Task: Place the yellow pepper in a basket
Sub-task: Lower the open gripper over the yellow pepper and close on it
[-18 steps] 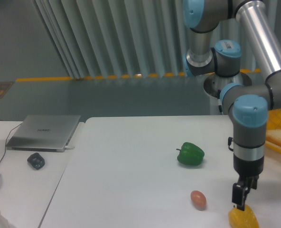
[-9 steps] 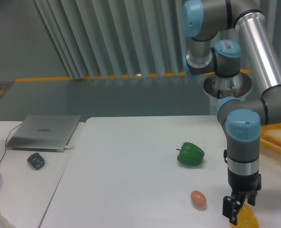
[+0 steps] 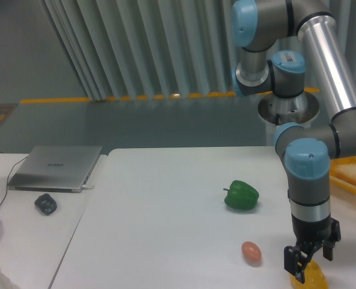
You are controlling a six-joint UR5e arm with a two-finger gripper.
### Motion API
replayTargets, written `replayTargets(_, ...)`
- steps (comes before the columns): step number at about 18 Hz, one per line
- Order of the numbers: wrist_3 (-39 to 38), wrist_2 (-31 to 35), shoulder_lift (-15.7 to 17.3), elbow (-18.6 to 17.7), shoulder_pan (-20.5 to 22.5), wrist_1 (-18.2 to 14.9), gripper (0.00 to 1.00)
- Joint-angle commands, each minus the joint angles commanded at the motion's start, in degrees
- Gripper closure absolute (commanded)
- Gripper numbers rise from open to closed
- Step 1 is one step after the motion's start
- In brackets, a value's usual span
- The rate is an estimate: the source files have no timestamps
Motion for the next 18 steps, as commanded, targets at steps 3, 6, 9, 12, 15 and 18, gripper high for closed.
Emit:
replayTargets(3,-0.09,0.09,-0.35,-0.18,-0.35,0.00,0.00)
replayTargets(6,-0.18,0.09,-0.70,-0.35,-0.35,0.00,0.00)
replayTargets(9,-0.35,0.09,-1.93,-0.88,-0.35,1.92,0.00)
replayTargets(12,-0.88,0.61,-2.99,-1.50,-0.53,3.43,0.00)
replayTargets(15,-2.02,0.79,-2.90,-1.50,-1.05,3.43,0.00)
replayTargets(18,-4.82,1.58,-2.55,-1.94,-1.14,3.43,0.16)
